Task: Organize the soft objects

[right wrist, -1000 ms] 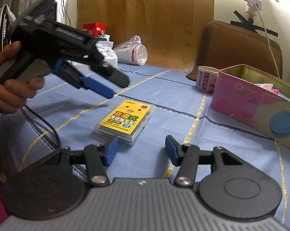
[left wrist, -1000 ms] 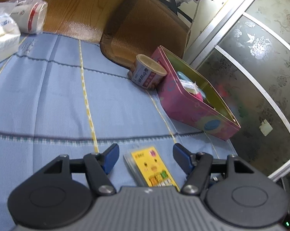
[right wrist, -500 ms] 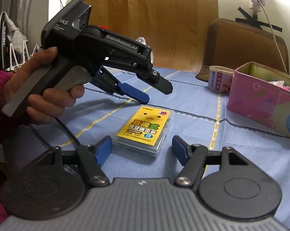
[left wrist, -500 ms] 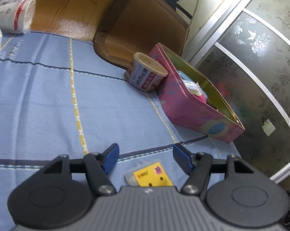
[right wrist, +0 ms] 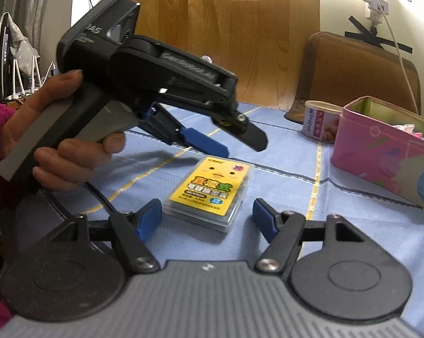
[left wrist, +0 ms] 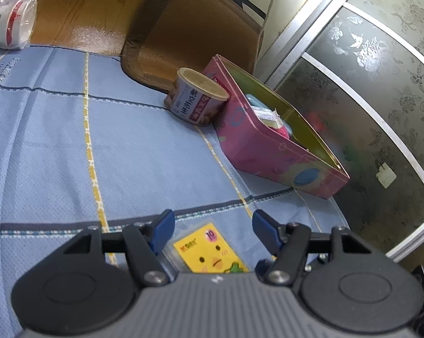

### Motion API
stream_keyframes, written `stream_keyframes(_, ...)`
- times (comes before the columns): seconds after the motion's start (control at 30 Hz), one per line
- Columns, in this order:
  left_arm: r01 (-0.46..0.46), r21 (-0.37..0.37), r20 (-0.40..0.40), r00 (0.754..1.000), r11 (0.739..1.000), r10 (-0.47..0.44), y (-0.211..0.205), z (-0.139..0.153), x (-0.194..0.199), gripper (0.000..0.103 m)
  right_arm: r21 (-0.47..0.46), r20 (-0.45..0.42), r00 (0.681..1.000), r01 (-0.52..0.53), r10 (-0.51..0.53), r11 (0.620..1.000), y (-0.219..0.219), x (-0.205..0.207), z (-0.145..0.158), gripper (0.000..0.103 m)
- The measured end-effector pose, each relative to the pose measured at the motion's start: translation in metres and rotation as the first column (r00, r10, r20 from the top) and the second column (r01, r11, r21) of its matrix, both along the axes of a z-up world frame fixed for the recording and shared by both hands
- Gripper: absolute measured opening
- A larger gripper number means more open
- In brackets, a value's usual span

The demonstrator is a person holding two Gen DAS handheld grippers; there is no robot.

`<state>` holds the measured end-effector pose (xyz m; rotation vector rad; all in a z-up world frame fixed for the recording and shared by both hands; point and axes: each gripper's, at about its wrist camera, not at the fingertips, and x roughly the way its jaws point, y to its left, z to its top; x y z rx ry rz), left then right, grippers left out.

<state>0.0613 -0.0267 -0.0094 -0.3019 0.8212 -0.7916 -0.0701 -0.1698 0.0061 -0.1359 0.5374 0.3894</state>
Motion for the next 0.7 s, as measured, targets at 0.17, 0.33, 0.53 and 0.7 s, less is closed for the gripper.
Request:
stream_keyframes(0.17, 0.004, -0.028, -0.030, 1.000, 1.000, -0.005, 0.002, -0.002, -0.001, 0.062, 0.005, -0.003, 1.000, 0.028, -0.028, 1.000, -0.011, 0.000, 0.000, 0.072)
stream_keyframes(0.33, 0.008, -0.050, -0.050, 0.999, 0.999, -0.011, 0.005, -0.004, -0.004, 0.062, -0.023, 0.018, 1.000, 0.023, -0.022, 0.999, -0.010, -0.004, -0.002, 0.073)
stream_keyframes(0.53, 0.011, -0.077, -0.068, 0.998, 0.997, -0.016, 0.010, -0.007, -0.004, 0.061, -0.068, 0.069, 0.998, 0.005, 0.000, 0.998, -0.006, -0.011, -0.004, 0.073)
stream_keyframes(0.7, 0.011, -0.081, -0.069, 0.997, 0.997, -0.017, 0.010, -0.007, -0.004, 0.061, -0.036, 0.059, 0.998, 0.004, -0.002, 0.999, -0.013, -0.010, -0.005, 0.073)
